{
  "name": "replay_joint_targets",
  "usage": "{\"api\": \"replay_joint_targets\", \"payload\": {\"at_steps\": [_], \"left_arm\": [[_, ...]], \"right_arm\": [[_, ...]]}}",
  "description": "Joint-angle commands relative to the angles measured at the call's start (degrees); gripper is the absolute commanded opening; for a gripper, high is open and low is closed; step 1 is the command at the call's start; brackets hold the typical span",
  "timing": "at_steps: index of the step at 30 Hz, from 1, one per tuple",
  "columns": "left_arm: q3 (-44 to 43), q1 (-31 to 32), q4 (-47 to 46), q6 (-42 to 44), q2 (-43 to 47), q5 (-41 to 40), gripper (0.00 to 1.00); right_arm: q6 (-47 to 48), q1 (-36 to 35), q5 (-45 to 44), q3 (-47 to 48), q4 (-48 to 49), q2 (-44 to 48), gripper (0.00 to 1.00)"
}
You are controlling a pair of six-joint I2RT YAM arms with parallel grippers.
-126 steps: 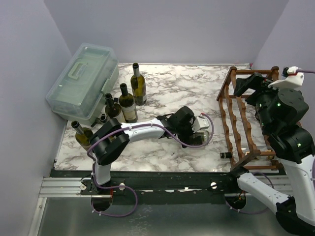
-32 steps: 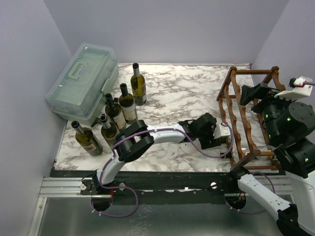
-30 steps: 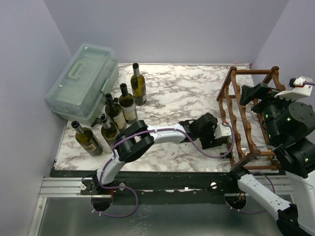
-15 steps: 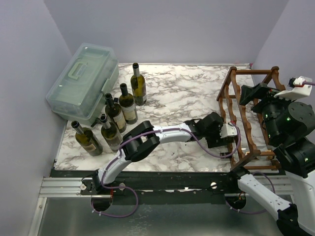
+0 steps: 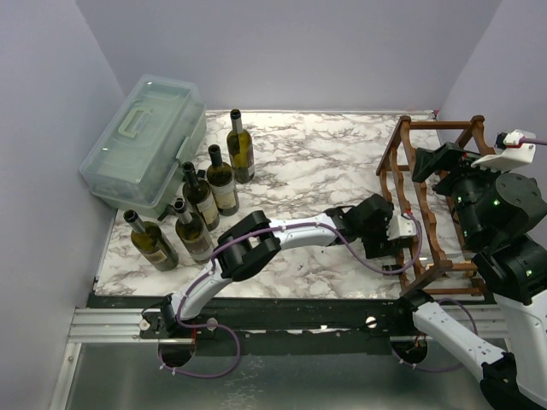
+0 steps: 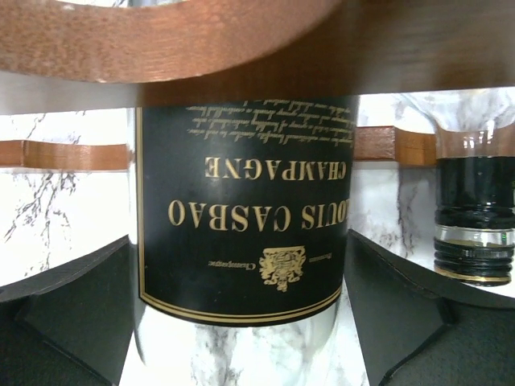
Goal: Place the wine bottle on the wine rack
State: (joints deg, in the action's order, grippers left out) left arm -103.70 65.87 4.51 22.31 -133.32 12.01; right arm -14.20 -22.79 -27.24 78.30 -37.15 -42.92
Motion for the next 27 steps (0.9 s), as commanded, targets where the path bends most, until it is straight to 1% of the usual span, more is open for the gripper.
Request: {"api": "replay_joint_targets", "payload": {"at_steps": [1,7,17,20,24,27], "left_arm": [[-1.50,0.69,1.76,0.63,2.19,3.16,0.99],[0.48,0.60,2.03,0.02,5.61,4.36,0.99],[1.11,0.18,5.55,-1.12,8.89,3.33,0.99],[2.62,0.23,6.48,-1.46,10.90,2.44,0.99],[7.52,-0.49,8.05,-1.87,16.07,0.60,0.99],[13.67,-1.82,9.19,-2.75,21.17,-0.60,0.99]], "right_arm": [[-0.76,0.22,2.14,0.93,-1.09,-0.29,1.00],[-1.21,0.25,2.42,0.62,-1.35,-0.12,1.00],[-1.79,0.20,2.82,0.01,-1.09,0.20,1.00],[-1.95,0.26,2.90,-0.25,-0.87,0.28,1.00],[-2.04,0.22,3.20,-0.18,-0.70,0.24,1.00],[-2.02,0.20,3.25,-0.32,-0.42,0.42,1.00]]}}
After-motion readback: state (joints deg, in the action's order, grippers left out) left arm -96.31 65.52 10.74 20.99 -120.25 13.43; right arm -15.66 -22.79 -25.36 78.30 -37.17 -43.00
